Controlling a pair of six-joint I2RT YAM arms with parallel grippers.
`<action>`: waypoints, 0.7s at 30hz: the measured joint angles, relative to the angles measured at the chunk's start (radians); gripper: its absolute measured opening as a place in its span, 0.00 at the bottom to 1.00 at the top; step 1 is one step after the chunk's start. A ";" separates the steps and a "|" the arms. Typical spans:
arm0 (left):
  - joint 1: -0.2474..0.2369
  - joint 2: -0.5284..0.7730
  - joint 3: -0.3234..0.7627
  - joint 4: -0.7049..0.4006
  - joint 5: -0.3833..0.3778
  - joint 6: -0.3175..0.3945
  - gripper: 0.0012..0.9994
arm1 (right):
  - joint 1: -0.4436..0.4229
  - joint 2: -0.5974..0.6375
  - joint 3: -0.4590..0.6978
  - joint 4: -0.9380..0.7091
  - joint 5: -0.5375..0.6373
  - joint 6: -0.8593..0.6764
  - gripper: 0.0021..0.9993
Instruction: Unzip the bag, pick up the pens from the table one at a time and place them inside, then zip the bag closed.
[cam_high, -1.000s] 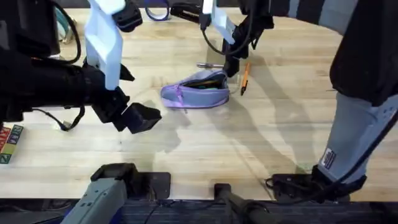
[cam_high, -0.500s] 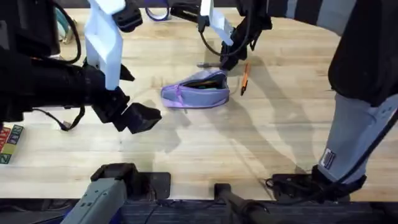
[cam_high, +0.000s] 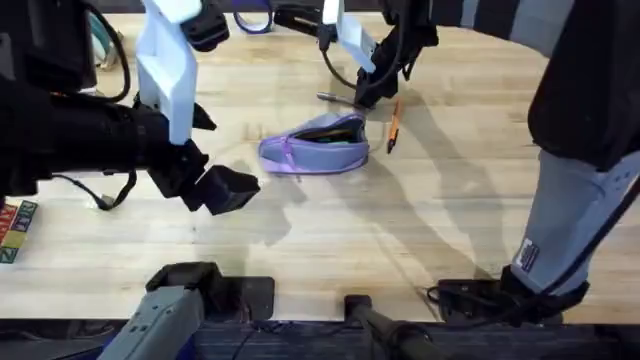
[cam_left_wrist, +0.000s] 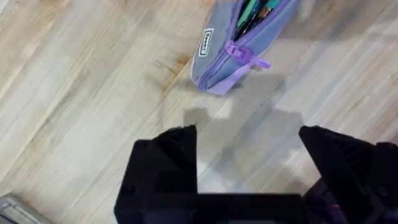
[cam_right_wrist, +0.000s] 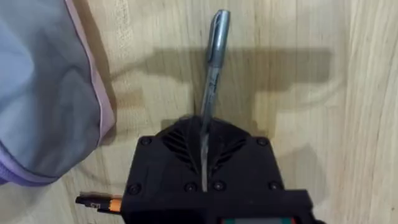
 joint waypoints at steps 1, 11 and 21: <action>0.000 0.000 0.000 0.000 0.000 0.000 0.99 | 0.000 -0.001 0.000 0.000 -0.003 0.000 0.03; 0.000 0.000 0.000 0.000 0.000 0.000 0.99 | -0.006 -0.072 -0.010 -0.028 -0.015 0.001 0.03; 0.000 0.000 0.000 0.000 0.000 0.000 0.99 | -0.064 -0.331 -0.010 -0.146 -0.080 0.004 0.03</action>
